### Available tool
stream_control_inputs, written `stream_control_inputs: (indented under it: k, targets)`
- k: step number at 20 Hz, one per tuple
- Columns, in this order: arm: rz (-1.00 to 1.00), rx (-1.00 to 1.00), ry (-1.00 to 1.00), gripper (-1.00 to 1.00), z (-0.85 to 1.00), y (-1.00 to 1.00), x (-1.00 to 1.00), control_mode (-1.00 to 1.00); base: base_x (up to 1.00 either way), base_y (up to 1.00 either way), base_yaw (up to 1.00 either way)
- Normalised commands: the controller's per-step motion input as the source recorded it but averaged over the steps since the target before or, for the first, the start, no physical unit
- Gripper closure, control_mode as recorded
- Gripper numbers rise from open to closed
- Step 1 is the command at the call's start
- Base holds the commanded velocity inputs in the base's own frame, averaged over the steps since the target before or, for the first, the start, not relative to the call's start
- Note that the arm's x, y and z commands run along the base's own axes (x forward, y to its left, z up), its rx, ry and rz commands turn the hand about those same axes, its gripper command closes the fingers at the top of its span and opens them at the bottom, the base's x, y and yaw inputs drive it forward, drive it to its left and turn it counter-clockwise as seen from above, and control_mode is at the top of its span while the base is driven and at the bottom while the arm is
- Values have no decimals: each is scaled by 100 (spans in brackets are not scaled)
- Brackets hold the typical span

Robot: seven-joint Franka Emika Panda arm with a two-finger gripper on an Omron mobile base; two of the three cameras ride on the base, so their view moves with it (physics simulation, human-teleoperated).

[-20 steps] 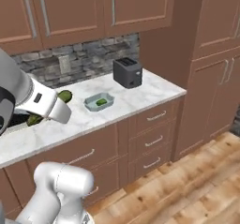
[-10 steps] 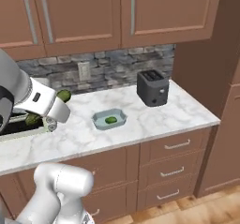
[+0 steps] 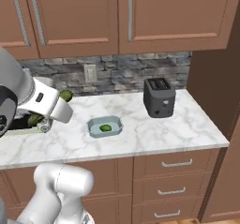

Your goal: Take the squash and avocado out of the freezer and place them in the tupperware container on the counter. Then put the tupperware containing the vegetables back in the freezer.

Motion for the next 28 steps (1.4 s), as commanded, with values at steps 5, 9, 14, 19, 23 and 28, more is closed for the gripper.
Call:
stream_control_inputs:
  k: [5, 9, 14, 19, 23, 28]
  targets:
    - [30, 0, 19, 100, -77, -6, 65, -100, 0, 0, 0]
    - [10, -1, 20, 100, -86, 13, 96, -100, 0, 0, 0]
    - [-9, -2, 8, 100, -58, 40, 95, -100, 0, 0, 0]
    - [-28, 0, 0, 100, -35, 12, 85, -100, 0, 0, 0]
    - [-29, 0, 2, 100, -48, 0, 62, -100, 0, 0, 0]
    - [-26, 0, 0, 100, -47, 0, 42, -100, 0, 0, 0]
